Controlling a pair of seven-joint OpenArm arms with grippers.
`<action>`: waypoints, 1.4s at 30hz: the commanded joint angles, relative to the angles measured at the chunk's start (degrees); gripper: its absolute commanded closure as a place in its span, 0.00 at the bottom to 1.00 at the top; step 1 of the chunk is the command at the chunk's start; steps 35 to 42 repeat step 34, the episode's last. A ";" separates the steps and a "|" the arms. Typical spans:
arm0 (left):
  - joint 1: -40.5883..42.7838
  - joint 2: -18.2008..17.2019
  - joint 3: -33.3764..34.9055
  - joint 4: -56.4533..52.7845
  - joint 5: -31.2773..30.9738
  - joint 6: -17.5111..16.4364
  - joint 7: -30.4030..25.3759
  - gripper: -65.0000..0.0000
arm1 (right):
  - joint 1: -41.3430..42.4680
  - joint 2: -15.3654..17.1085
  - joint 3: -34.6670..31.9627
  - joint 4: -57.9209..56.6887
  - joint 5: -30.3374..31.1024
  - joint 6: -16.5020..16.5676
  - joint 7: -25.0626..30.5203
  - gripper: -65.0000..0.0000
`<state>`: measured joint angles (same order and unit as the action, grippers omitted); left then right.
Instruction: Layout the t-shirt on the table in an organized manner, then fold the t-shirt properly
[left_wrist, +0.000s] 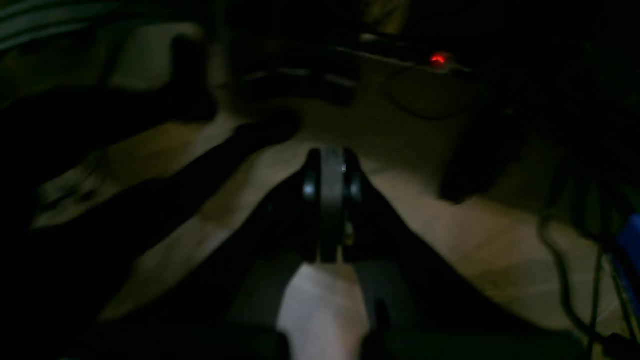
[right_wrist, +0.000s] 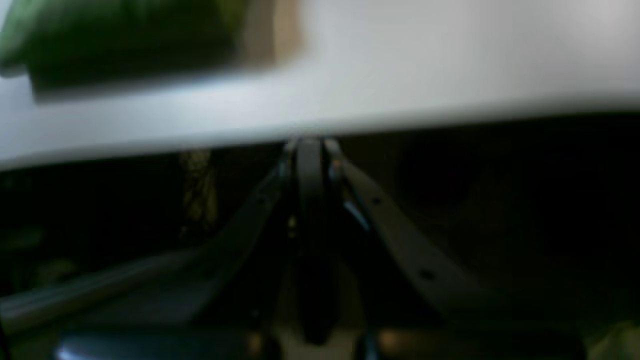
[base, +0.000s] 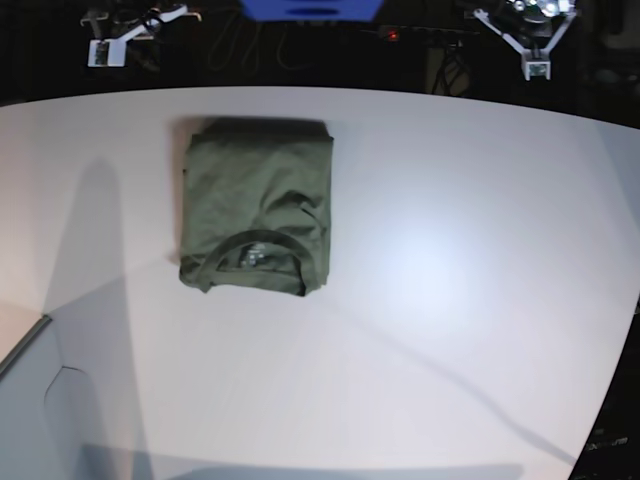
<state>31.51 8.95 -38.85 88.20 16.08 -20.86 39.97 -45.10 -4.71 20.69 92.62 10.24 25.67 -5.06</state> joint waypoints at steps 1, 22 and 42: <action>-0.43 0.05 0.48 -2.71 0.14 -0.02 -2.21 1.00 | -0.83 1.15 0.10 -1.67 0.35 0.22 0.88 1.00; -32.61 -16.47 5.58 -83.85 4.80 0.86 -42.82 1.00 | 35.30 3.88 -4.03 -84.14 -30.15 -32.04 32.09 1.00; -32.69 -12.95 5.84 -83.85 5.15 6.84 -43.09 1.00 | 39.08 2.91 -3.94 -86.95 -43.87 -57.98 26.38 1.00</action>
